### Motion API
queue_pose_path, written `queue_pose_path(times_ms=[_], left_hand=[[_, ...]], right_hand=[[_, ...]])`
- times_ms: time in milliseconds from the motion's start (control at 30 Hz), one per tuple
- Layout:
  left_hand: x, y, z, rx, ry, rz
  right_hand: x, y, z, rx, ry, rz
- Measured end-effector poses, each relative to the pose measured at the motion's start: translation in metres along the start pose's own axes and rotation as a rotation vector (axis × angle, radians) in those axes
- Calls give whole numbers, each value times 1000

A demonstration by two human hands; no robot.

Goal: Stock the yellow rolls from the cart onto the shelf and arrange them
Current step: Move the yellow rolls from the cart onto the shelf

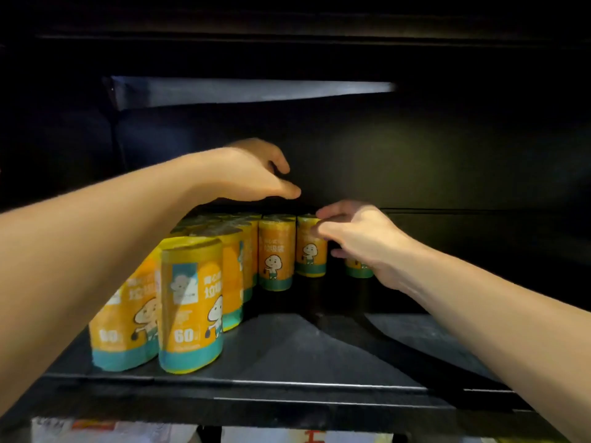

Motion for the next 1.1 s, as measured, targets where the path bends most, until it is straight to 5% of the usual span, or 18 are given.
queue_pose_path(times_ms=[533,900,1100], left_hand=[[-182,-23,1,-402,-134,420],[-336,-47,-89,-498,158,402],[-443,-53,-168,-522,455,393]], right_hand=[[-136,-6,13,291,484,-78],[-216,-146,20,521,377,-370],[-272,-255,14,545,316,-575]])
Point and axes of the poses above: each hand's wrist, its own x-axis towards the middle knuckle, its own y-axis out of the back of the hand, z = x × y, the point moved 1 cm from there along x, towards the middle knuckle, and after that the axes turned 3 degrees about z, right-handed, at the moved point
